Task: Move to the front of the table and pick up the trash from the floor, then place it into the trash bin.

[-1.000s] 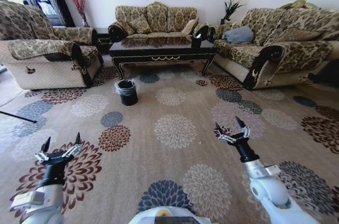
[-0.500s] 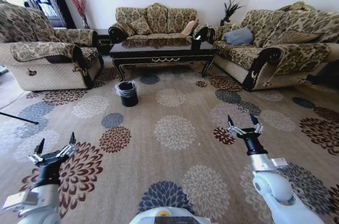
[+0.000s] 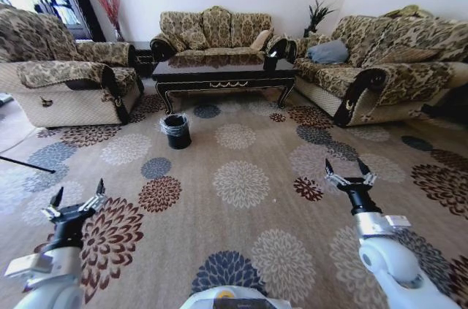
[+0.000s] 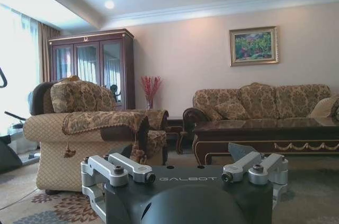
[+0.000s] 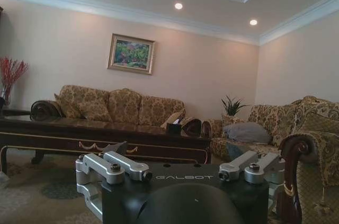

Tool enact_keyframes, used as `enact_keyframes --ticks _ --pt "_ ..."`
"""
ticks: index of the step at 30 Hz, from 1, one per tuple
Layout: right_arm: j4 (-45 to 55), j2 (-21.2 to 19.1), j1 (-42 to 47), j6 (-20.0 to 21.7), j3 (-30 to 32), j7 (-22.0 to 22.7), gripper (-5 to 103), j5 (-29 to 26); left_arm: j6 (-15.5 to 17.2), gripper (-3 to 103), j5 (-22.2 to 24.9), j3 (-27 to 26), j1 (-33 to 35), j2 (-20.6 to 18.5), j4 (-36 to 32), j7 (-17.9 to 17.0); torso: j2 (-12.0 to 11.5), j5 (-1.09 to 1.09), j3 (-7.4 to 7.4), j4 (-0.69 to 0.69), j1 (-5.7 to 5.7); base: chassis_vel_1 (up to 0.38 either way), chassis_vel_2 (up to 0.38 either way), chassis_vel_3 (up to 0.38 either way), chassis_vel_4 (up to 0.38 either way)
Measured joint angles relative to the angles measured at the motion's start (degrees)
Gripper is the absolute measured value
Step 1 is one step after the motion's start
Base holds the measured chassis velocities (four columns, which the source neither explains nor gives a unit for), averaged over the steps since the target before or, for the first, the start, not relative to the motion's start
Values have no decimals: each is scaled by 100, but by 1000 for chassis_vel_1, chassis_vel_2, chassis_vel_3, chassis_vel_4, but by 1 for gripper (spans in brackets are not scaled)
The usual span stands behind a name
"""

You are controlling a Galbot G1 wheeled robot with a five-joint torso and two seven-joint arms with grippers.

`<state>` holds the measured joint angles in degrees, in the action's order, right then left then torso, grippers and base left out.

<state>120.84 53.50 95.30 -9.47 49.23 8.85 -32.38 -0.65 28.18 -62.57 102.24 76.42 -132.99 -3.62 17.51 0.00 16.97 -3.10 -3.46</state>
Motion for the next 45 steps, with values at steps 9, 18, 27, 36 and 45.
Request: enact_keyframes --ticks 9,18,27,36,45 --pt "455 -249 390 736 402 -179 100 -445 576 100 88 -113 -211 -176 -63 164 202 -1 138 0 -65 0 0 0 0" --pt "516 -271 575 837 739 -377 100 -342 648 100 124 -181 -253 -233 -87 250 386 0 250 0 -136 0 0 0 0" --pt "836 -302 699 778 1157 -304 100 -469 748 100 388 -479 -241 -254 -390 242 613 0 407 0 -210 0 0 0 0" --pt "1060 -283 777 689 1314 -377 100 -460 774 100 474 -593 -204 -217 -602 245 799 0 518 0 -284 0 0 0 0" --pt "1097 -321 772 651 1392 -403 100 -527 786 100 559 -708 -172 -196 -696 249 1002 0 639 -1 -364 0 0 0 0"
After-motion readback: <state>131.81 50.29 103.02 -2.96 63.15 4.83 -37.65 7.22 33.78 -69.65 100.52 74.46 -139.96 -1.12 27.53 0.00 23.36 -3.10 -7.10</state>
